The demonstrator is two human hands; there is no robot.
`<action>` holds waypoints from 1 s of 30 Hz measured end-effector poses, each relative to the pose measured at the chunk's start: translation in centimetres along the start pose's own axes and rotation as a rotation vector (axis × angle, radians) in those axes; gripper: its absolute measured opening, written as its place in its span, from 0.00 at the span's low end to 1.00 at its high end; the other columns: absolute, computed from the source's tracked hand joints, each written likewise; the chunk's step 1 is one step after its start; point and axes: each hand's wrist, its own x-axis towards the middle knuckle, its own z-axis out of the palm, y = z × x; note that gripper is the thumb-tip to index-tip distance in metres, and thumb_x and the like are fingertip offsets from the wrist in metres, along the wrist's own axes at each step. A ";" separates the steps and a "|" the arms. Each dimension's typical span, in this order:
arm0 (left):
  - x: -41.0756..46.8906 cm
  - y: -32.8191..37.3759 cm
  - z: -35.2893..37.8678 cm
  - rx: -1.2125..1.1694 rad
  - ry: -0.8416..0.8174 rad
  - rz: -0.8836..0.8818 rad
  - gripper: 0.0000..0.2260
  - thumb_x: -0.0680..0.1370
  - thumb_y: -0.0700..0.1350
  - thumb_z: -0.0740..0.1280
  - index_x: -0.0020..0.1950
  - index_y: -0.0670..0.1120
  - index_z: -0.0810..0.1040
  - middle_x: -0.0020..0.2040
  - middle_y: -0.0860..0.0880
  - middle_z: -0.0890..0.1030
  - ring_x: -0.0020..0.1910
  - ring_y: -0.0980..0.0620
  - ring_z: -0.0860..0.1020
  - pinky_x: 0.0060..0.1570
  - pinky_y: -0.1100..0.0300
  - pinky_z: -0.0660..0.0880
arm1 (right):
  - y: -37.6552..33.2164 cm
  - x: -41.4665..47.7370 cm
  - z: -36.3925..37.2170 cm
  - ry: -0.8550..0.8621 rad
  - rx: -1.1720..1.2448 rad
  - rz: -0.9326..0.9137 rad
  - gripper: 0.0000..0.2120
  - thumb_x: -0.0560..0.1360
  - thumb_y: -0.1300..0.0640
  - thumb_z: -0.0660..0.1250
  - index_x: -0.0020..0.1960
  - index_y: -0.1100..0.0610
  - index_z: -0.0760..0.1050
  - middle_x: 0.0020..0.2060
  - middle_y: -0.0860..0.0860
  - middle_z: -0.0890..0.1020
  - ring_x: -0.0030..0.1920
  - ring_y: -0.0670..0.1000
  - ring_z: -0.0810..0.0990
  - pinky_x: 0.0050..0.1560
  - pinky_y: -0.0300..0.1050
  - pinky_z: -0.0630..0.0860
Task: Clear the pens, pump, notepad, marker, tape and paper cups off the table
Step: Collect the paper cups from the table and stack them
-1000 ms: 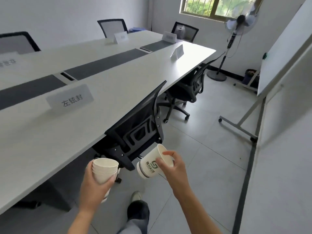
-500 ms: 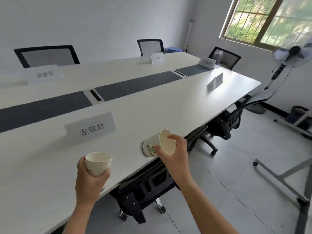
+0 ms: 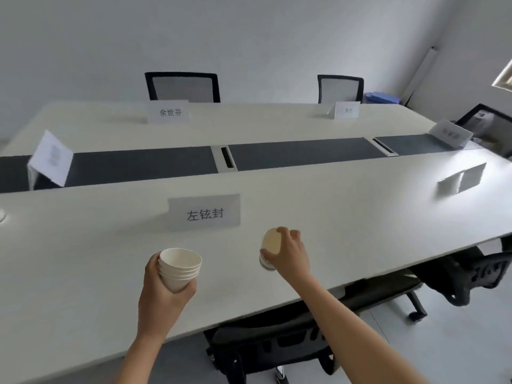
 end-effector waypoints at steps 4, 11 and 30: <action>-0.4 0.4 -0.1 -0.025 0.076 -0.021 0.35 0.58 0.50 0.70 0.63 0.50 0.64 0.58 0.48 0.74 0.52 0.44 0.74 0.48 0.48 0.75 | -0.1 2.1 1.4 -0.005 -0.024 -0.061 0.29 0.70 0.52 0.68 0.66 0.56 0.61 0.65 0.57 0.63 0.63 0.58 0.67 0.54 0.49 0.72; -1.9 0.1 0.6 -0.005 0.137 -0.096 0.37 0.54 0.61 0.66 0.62 0.54 0.64 0.58 0.49 0.76 0.53 0.42 0.76 0.47 0.45 0.77 | 1.2 2.9 3.6 -0.119 -0.064 -0.094 0.30 0.70 0.56 0.68 0.68 0.55 0.60 0.67 0.58 0.61 0.64 0.60 0.66 0.57 0.50 0.72; -0.3 5.9 5.3 0.154 -0.213 0.379 0.36 0.63 0.43 0.76 0.67 0.50 0.65 0.57 0.58 0.69 0.54 0.56 0.71 0.50 0.59 0.70 | -2.1 -5.3 -3.1 -0.068 0.329 -0.461 0.17 0.70 0.52 0.58 0.49 0.60 0.80 0.51 0.52 0.82 0.54 0.42 0.73 0.52 0.22 0.66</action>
